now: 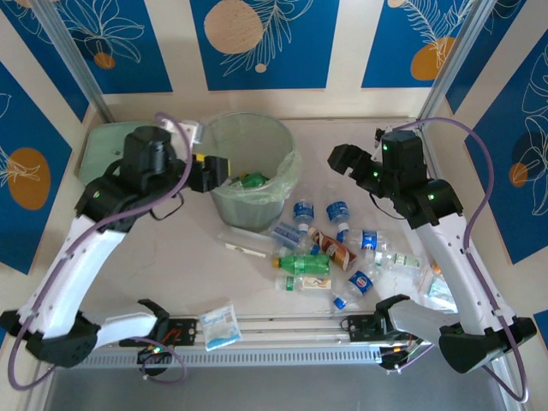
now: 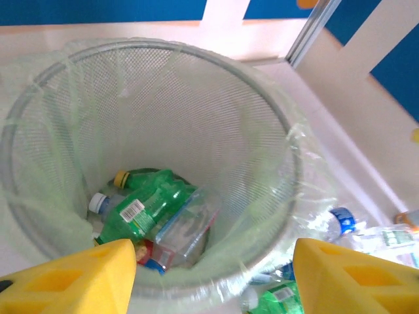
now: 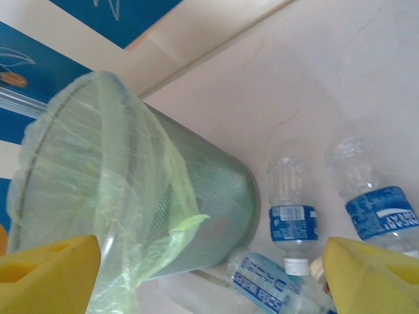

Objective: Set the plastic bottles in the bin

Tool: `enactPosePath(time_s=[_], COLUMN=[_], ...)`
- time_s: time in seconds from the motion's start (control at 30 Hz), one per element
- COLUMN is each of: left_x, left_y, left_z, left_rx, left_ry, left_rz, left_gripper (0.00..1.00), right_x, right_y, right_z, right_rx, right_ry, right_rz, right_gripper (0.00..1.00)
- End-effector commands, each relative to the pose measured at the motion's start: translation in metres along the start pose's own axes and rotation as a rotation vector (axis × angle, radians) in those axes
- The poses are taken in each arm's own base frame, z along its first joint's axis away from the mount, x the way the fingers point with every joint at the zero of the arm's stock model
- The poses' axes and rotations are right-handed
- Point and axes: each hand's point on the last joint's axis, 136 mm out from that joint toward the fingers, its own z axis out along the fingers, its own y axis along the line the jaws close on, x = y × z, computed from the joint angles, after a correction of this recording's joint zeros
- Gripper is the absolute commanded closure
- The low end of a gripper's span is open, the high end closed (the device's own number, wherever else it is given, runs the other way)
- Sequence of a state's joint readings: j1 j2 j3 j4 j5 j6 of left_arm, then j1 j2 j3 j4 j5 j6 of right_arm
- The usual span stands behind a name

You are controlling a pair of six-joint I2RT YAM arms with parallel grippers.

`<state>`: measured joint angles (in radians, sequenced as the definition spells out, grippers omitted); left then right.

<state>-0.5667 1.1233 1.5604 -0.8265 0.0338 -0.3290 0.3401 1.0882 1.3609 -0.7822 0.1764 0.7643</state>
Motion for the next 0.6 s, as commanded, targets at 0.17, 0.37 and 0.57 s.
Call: enactPosePath(time_s=[0.17,0.37,0.57], left_x=[0.037,0.068,0.087], left_y=[-0.005,0.000,0.000], left_z=[-0.023,-0.018,-0.008], left_rx=[0.086,0.109,0.127], left_ry=[0.022,0.049,0.094], left_rz=[-0.063,-0.078,-0.129], left_gripper=[0.33,0.30,0.31], right_x=[0.021,0.037,0.053], right_y=[-0.043,-0.064,-0.070], right_z=[0.002,0.024,0.038], right_rx=[0.167,0.249,0.316], right_ry=[0.035,0.085,0.162], right_rz=[-0.016,-0.030,-0.030], right_gripper=[0.11,0.11,0.11])
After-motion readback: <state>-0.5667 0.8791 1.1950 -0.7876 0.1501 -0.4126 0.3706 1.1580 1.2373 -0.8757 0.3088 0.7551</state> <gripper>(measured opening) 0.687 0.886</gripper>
